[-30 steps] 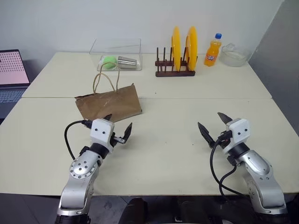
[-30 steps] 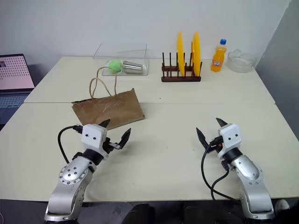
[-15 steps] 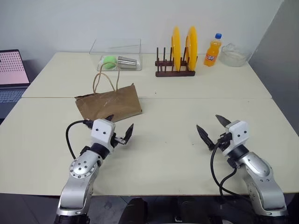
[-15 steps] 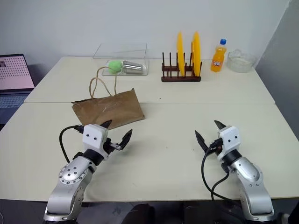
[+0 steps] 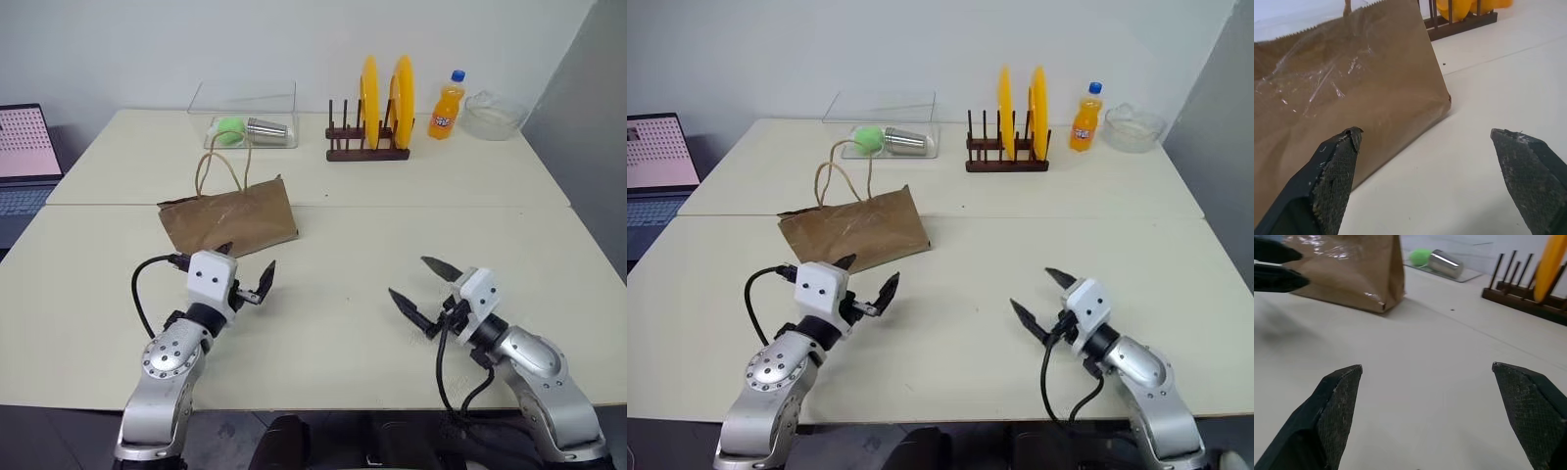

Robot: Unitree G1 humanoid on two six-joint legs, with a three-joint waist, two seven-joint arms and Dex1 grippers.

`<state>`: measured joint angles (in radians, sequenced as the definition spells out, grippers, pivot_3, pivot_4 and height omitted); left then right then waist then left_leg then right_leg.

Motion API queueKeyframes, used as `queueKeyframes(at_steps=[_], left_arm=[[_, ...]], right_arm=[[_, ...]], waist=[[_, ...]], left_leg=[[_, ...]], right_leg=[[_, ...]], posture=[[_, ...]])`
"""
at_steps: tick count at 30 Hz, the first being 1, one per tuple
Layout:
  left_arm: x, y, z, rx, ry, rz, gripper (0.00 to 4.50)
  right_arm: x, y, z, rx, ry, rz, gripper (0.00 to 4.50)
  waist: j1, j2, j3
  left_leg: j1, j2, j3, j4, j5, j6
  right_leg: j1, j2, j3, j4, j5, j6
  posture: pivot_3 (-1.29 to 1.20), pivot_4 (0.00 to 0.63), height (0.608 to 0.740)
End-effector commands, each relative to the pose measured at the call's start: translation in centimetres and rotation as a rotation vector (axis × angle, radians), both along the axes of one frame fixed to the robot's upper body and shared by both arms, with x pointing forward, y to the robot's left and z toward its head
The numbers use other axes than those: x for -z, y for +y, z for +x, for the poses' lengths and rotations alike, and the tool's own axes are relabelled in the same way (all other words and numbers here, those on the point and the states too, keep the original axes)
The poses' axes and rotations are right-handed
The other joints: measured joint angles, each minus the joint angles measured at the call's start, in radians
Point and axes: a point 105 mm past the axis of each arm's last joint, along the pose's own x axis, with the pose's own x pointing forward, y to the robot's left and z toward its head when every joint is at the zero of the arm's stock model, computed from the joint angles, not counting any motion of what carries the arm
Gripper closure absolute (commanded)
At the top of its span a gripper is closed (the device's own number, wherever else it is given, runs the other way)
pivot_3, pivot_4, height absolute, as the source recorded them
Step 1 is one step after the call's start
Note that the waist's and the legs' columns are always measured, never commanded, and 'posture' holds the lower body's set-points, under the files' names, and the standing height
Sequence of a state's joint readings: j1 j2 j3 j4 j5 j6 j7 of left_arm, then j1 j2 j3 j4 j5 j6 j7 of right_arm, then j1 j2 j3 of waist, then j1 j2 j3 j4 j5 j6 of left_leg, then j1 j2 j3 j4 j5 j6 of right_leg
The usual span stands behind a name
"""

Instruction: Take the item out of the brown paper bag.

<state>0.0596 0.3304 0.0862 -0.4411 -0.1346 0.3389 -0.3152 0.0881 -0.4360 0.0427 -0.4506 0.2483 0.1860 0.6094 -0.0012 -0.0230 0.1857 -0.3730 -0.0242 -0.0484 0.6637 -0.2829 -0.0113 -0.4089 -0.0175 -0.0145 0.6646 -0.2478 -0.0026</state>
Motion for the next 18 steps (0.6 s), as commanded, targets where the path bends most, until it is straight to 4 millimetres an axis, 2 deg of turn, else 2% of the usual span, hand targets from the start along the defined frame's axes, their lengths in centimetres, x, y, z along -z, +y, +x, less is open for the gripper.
queueKeyframes(at_steps=[1,3,7,12,18], left_arm=[[-1.8,0.0,-0.9,0.023,-0.078,0.005,0.02],[-2.0,0.1,-1.1,0.035,-0.087,0.004,0.02],[-4.2,1.7,-0.9,0.074,-0.112,0.001,0.02],[-7.6,4.8,0.0,0.151,-0.081,0.029,0.02],[-11.9,7.5,3.2,0.233,-0.048,0.067,0.02]], right_arm=[[-1.8,0.5,-0.1,-0.039,-0.072,0.008,0.0],[-1.9,0.5,0.0,-0.047,-0.074,0.009,0.0],[-2.8,0.6,0.6,-0.098,-0.078,0.028,0.0],[-4.0,1.9,0.5,-0.232,-0.066,0.036,0.0],[-5.4,3.7,-0.2,-0.384,-0.063,-0.004,0.0]], waist=[[0.0,0.0,0.0],[0.001,0.0,0.0],[0.0,0.0,0.0],[0.0,0.0,0.0],[0.0,0.0,0.0]], left_leg=[[0.0,0.0,0.0,0.0,0.0,0.0],[0.0,0.0,0.0,0.0,0.0,0.0],[0.0,0.0,-0.001,0.0,0.0,0.0],[0.0,0.0,-0.002,0.0,0.0,0.0],[0.0,0.0,-0.002,0.0,0.0,0.0]], right_leg=[[0.0,0.0,0.0,0.0,0.0,0.0],[0.0,0.0,0.0,0.0,0.0,0.0],[0.0,0.0,-0.001,0.0,0.0,0.0],[0.0,0.0,-0.002,0.0,0.0,0.0],[0.001,0.0,-0.004,0.0,0.0,0.0]], posture=[[0.0,0.15,0.74],[0.0,0.15,0.74],[0.0,0.15,0.74],[0.0,0.15,0.74],[0.0,0.15,0.74]])
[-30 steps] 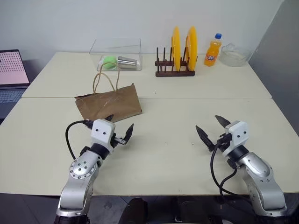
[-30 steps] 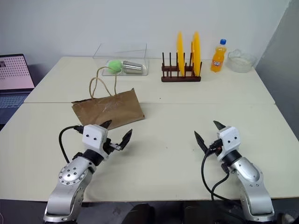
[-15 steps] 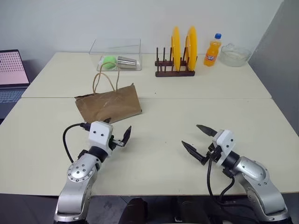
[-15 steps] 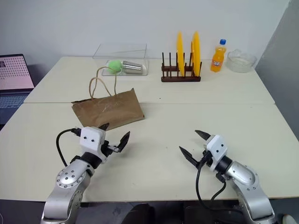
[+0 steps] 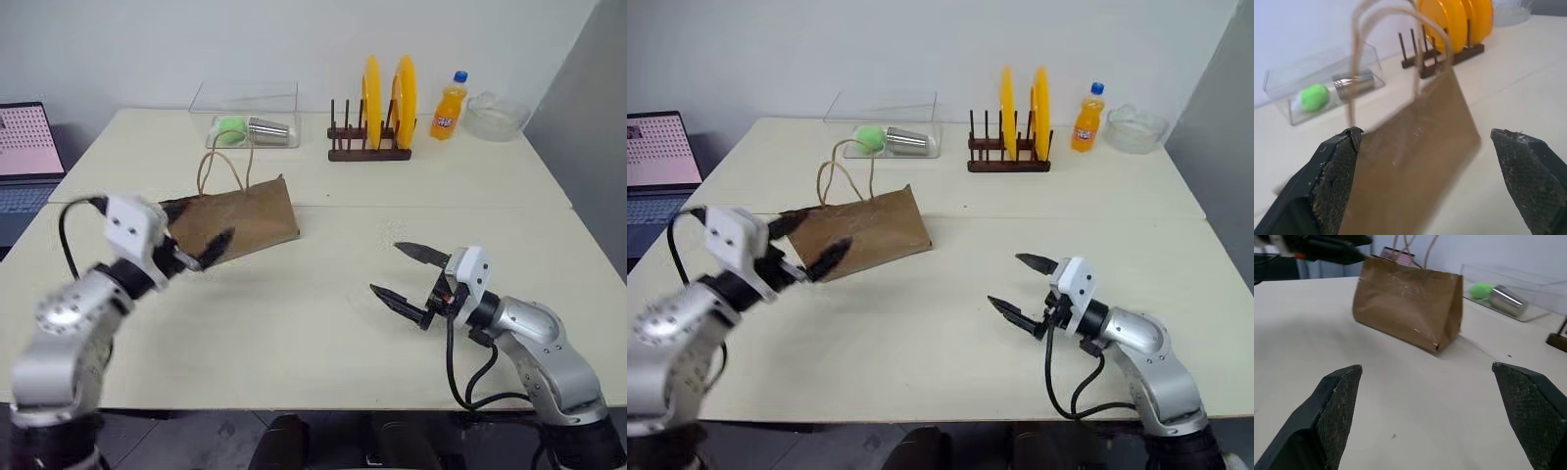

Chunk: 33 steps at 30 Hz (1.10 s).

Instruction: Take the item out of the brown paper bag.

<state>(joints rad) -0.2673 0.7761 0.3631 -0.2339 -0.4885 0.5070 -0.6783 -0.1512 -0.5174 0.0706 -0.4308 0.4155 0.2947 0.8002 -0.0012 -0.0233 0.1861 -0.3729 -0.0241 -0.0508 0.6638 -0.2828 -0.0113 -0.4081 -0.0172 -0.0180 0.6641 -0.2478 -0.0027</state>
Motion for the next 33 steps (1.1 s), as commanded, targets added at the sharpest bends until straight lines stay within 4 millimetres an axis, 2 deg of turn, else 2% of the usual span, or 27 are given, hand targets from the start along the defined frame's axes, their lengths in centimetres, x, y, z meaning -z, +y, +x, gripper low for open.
queueKeyframes(at_steps=[1,4,8,12,17,21,24,28,33], left_arm=[[-1.9,0.9,1.1,0.042,0.009,0.012,0.02],[-2.6,1.1,2.4,0.076,0.029,0.047,0.02],[-3.3,1.2,5.2,0.115,0.047,0.118,0.02],[-3.8,1.4,7.1,0.125,0.054,0.121,0.02],[-4.4,0.9,8.8,0.145,0.046,0.114,0.02],[-4.9,0.2,9.4,0.183,0.041,0.101,0.02],[-4.9,-0.2,9.7,0.21,0.045,0.104,0.58],[-5.3,-0.7,9.8,0.242,0.038,0.105,1.79],[-7.1,-1.8,9.7,0.292,-0.003,0.114,3.34]], right_arm=[[-1.6,1.1,-1.0,-0.087,-0.037,-0.014,0.0],[-2.0,1.4,-1.2,-0.101,-0.031,-0.034,0.0],[-2.8,1.6,-0.9,-0.073,-0.035,-0.05,0.0],[-3.3,1.5,-0.6,-0.037,-0.044,-0.049,0.0],[-3.6,1.5,-0.6,-0.017,-0.049,-0.051,0.0],[-3.7,1.5,-0.7,-0.004,-0.051,-0.053,0.0],[-3.8,1.5,-0.8,0.0,-0.052,-0.051,0.0],[-4.2,1.4,-0.9,-0.003,-0.058,-0.043,0.0],[-4.7,1.2,-1.1,-0.01,-0.062,-0.026,0.0]], waist=[[0.0,0.0,0.0],[-0.001,0.0,0.0],[0.002,-0.001,0.001],[0.0,-0.001,0.0],[-0.001,-0.001,0.0],[-0.001,-0.001,0.001],[-0.004,-0.001,0.001],[-0.004,-0.001,0.001],[-0.004,-0.002,0.001]], left_leg=[[0.0,0.0,0.0,0.0,0.0,0.0],[-0.001,0.0,0.0,0.0,0.0,0.0],[-0.003,-0.001,0.0,0.0,0.0,0.0],[-0.004,-0.001,0.0,0.0,0.0,0.0],[-0.009,-0.001,0.0,0.001,0.0,0.0],[-0.012,-0.001,0.001,0.001,0.0,0.0],[-0.012,-0.001,0.001,0.001,0.0,0.0],[-0.012,-0.001,0.001,0.001,0.0,0.0],[-0.012,-0.001,0.001,0.002,0.0,0.0]], right_leg=[[0.0,0.0,0.0,-0.001,0.0,0.0],[0.0,0.0,0.001,-0.001,0.0,0.0],[-0.002,-0.001,0.0,-0.001,0.0,0.0],[-0.003,-0.001,0.0,-0.001,0.0,0.0],[-0.009,-0.001,0.0,0.0,0.001,-0.002],[-0.012,-0.001,0.0,0.001,0.003,-0.005],[-0.012,-0.001,0.0,0.001,0.003,-0.005],[-0.012,-0.001,0.0,0.002,0.003,-0.005],[-0.012,0.0,0.0,0.002,0.003,-0.005]], posture=[[0.0,0.15,0.74],[0.0,0.15,0.74],[0.0,0.15,0.74],[0.0,0.15,0.74],[0.0,0.15,0.74],[0.0,0.15,0.74],[0.0,0.15,0.74],[0.0,0.15,0.74],[0.0,0.15,0.74]])
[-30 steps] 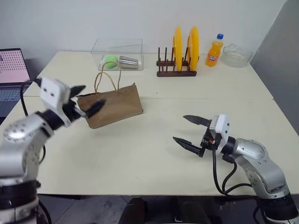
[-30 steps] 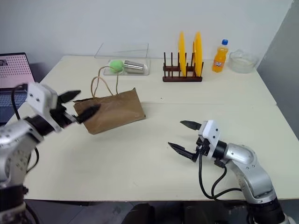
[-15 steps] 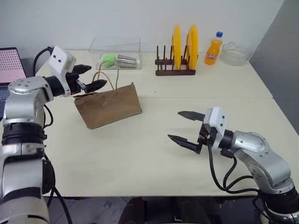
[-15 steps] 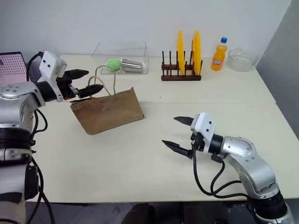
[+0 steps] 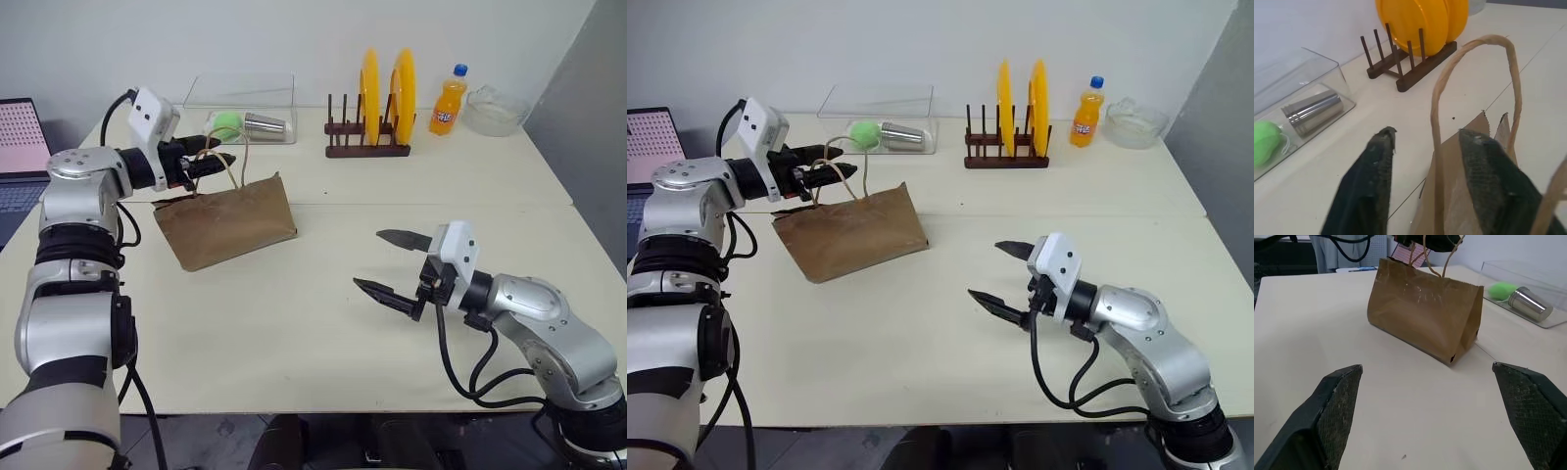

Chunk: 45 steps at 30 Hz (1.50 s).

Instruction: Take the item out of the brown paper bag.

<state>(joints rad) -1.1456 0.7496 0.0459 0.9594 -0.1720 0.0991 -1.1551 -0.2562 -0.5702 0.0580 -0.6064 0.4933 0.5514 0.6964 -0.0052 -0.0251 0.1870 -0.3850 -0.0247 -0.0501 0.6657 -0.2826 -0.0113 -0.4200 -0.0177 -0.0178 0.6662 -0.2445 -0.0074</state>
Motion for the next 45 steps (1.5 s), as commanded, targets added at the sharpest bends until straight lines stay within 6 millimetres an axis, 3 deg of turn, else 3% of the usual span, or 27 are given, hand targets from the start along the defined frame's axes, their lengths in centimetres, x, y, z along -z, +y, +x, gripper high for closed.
queueKeyframes(at_steps=[1,4,11,18,29,36,45], left_arm=[[-3.4,-1.2,-0.3,0.061,-0.095,0.015,3.65],[-4.3,-2.4,-0.3,0.11,-0.119,0.025,4.45],[-8.1,-6.5,-0.3,0.231,-0.202,0.004,4.45],[-9.8,-8.9,0.1,0.265,-0.252,-0.007,4.45],[-8.1,-14.3,1.3,0.317,-0.232,-0.032,4.45],[-7.1,-15.9,1.7,0.307,-0.232,-0.021,4.45],[-6.3,-16.0,2.1,0.281,-0.233,0.034,4.45]], right_arm=[[-1.5,-0.1,-0.7,-0.016,-0.055,0.017,0.0],[-1.6,-0.2,-0.9,-0.011,-0.052,0.021,0.0],[-1.7,-0.9,-1.8,0.022,-0.018,0.014,0.0],[-1.7,-1.8,-1.8,0.086,0.001,0.006,0.0],[-0.7,-3.4,-2.0,0.197,0.044,-0.017,0.0],[-0.1,-3.9,-2.2,0.244,0.069,-0.021,0.0],[-0.1,-3.7,-2.3,0.261,0.074,-0.009,0.0]], waist=[[0.0,0.0,0.0],[0.0,0.0,0.0],[0.003,-0.001,0.001],[0.0,-0.002,0.001],[-0.001,-0.003,0.002],[-0.004,-0.004,0.002],[-0.003,-0.004,0.002]], left_leg=[[0.0,0.0,0.0,0.0,0.0,0.0],[0.0,0.0,0.0,0.0,0.0,0.0],[-0.001,0.0,-0.001,0.001,0.0,0.0],[-0.002,-0.001,0.0,0.002,0.0,0.0],[-0.005,-0.001,0.0,0.012,0.0,0.0],[-0.003,0.0,0.001,0.013,0.0,0.0],[-0.003,-0.001,0.001,0.013,0.0,0.0]], right_leg=[[0.0,0.0,0.0,0.0,0.0,0.0],[0.0,0.0,0.0,0.0,0.0,0.0],[0.0,0.0,-0.001,0.0,0.0,0.0],[-0.001,0.0,-0.001,0.0,0.0,0.001],[-0.002,0.0,-0.001,0.011,-0.002,0.005],[-0.002,0.0,0.0,0.013,-0.003,0.006],[-0.002,0.0,0.0,0.013,-0.003,0.006]], posture=[[0.0,0.15,0.74],[0.0,0.15,0.74],[0.0,0.15,0.74],[0.0,0.15,0.74],[0.0,0.15,0.74],[0.0,0.15,0.74],[0.0,0.15,0.74]])
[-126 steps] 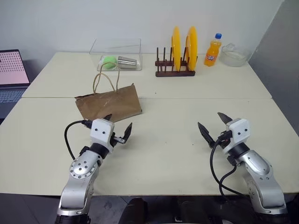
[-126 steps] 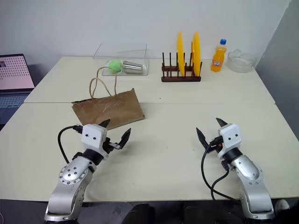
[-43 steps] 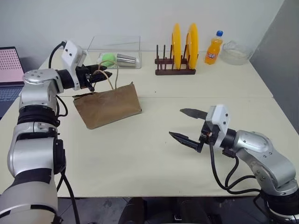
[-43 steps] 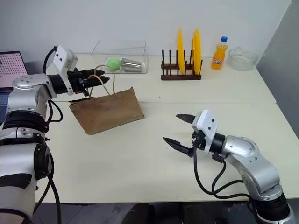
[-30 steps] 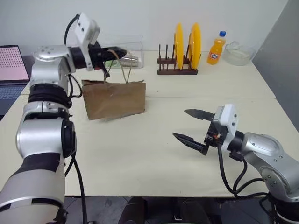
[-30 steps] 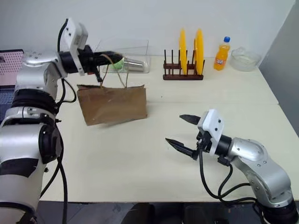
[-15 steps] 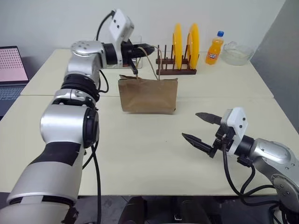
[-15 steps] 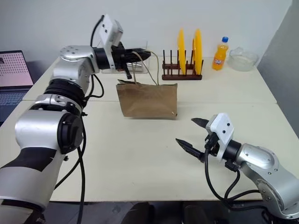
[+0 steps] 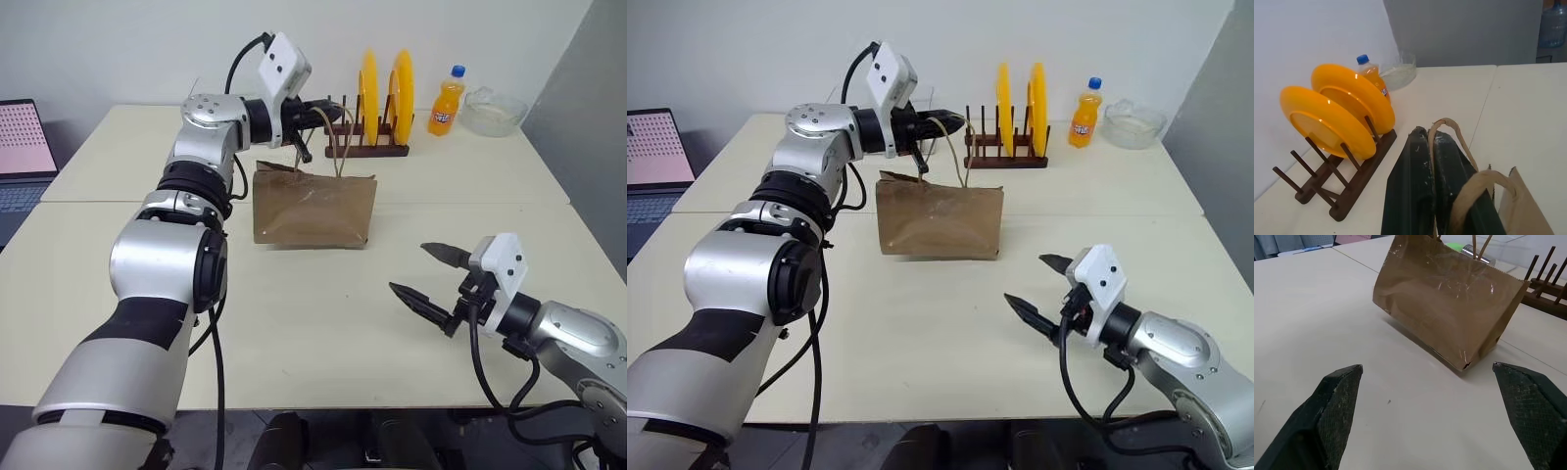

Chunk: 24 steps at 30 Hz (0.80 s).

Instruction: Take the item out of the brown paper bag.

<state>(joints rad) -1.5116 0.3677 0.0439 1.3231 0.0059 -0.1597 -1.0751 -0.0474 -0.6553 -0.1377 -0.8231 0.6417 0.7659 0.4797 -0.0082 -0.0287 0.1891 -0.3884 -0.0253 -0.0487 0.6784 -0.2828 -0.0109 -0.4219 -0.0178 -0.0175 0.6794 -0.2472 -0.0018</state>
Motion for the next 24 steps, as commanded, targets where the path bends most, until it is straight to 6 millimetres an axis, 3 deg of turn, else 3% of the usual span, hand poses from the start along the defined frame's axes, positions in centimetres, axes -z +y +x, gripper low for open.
queueKeyframes(at_steps=[1,10,13,18,23,24], left_arm=[[-2.5,-0.5,-0.2,-0.007,-0.088,0.0,4.45],[-0.4,0.1,-0.2,-0.002,-0.074,0.115,4.45],[0.1,0.5,-0.1,-0.009,-0.074,0.158,3.85],[0.7,1.5,-0.3,0.001,-0.066,0.219,2.27],[1.4,3.8,-0.5,-0.014,-0.064,0.291,0.77],[1.4,4.1,-0.6,-0.01,-0.056,0.295,0.77]], right_arm=[[-1.0,0.3,-0.4,-0.003,-0.05,0.004,0.0],[-1.1,0.4,-0.4,-0.002,-0.055,0.008,0.0],[-1.1,0.5,-0.4,-0.005,-0.056,0.009,0.0],[-1.0,0.6,-0.4,-0.015,-0.056,0.007,0.0],[-1.0,0.9,-0.5,-0.035,-0.059,-0.001,0.0],[-1.0,0.9,-0.5,-0.037,-0.06,-0.001,0.0]], waist=[[0.0,0.0,0.0],[0.001,0.0,0.0],[0.001,0.0,0.0],[0.0,0.0,0.0],[-0.002,0.0,0.0],[-0.002,0.0,0.0]], left_leg=[[0.0,0.0,0.0,0.0,0.0,0.0],[0.0,0.0,0.0,0.0,0.0,0.0],[0.0,0.0,0.0,0.0,0.0,0.0],[0.0,0.0,0.0,0.0,0.0,0.0],[0.001,0.0,0.001,0.0,0.0,0.0],[0.001,0.0,0.0,0.0,0.0,0.0]], right_leg=[[0.0,0.0,0.0,0.0,0.0,0.0],[0.0,0.0,0.0,0.0,0.0,0.0],[0.0,0.0,0.0,0.0,0.0,0.0],[0.0,0.0,0.0,0.0,0.0,0.0],[0.0,0.0,0.001,0.0,0.0,0.0],[0.0,0.0,0.001,0.001,0.0,0.0]], posture=[[0.0,0.15,0.74],[0.0,0.15,0.74],[0.0,0.15,0.74],[0.0,0.15,0.74],[0.0,0.15,0.74],[0.0,0.15,0.74]])
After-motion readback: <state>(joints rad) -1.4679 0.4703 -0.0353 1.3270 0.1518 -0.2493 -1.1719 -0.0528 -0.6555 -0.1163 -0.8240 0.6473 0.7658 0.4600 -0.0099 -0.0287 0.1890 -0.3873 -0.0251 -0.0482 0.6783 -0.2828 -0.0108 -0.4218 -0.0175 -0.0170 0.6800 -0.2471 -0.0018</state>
